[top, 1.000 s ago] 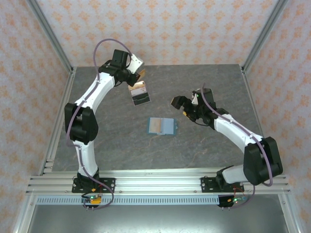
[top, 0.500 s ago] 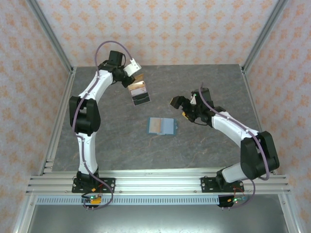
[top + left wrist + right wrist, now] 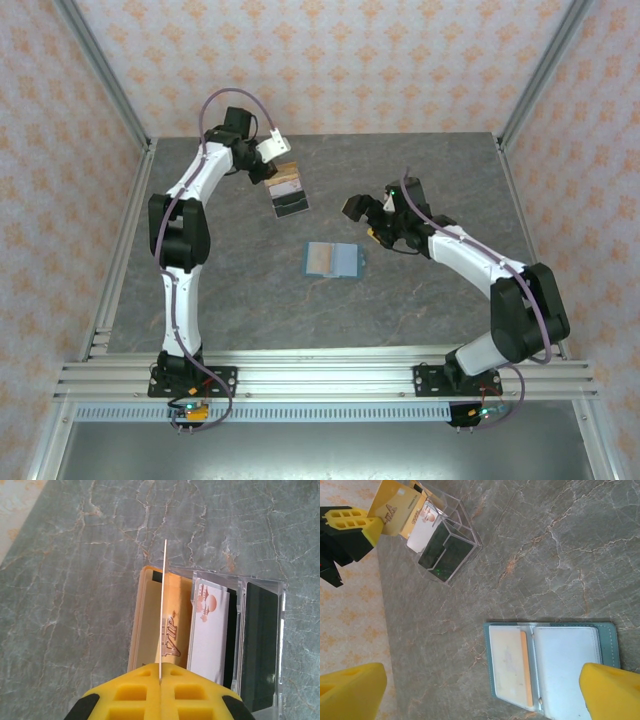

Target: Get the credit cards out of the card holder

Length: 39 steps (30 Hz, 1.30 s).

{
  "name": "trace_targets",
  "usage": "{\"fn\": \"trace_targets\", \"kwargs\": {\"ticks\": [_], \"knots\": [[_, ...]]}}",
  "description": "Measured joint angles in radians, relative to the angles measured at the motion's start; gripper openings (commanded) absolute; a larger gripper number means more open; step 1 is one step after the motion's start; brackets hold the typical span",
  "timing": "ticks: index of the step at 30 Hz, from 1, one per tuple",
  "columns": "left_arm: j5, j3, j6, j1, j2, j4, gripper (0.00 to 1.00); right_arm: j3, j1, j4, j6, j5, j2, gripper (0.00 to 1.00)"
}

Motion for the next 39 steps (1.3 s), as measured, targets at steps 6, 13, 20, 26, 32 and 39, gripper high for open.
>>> {"fn": "trace_targets", "kwargs": {"ticks": [6,13,20,26,32,39], "knots": [[0.014,0.0,0.0,0.0,0.002,-0.002,0.0,0.013,0.004,0.0,0.004,0.005,0.012,0.99],[0.013,0.001,-0.002,0.0,0.011,0.0,0.14,0.015,0.009,0.0,0.003,0.007,0.012,0.99],[-0.024,0.001,-0.005,0.0,0.011,0.002,0.32,0.015,0.009,0.0,0.003,0.01,0.012,0.99],[-0.027,0.002,-0.044,0.0,0.005,0.009,0.39,0.016,0.014,-0.013,-0.003,0.029,0.012,0.99],[-0.031,-0.09,-0.192,-0.003,-0.116,0.057,0.44,0.051,0.071,-0.101,-0.045,0.101,0.012,0.99],[-0.121,-0.404,-0.471,-0.062,-0.424,0.224,0.49,0.087,0.166,-0.186,-0.097,0.188,0.017,0.81]]}}
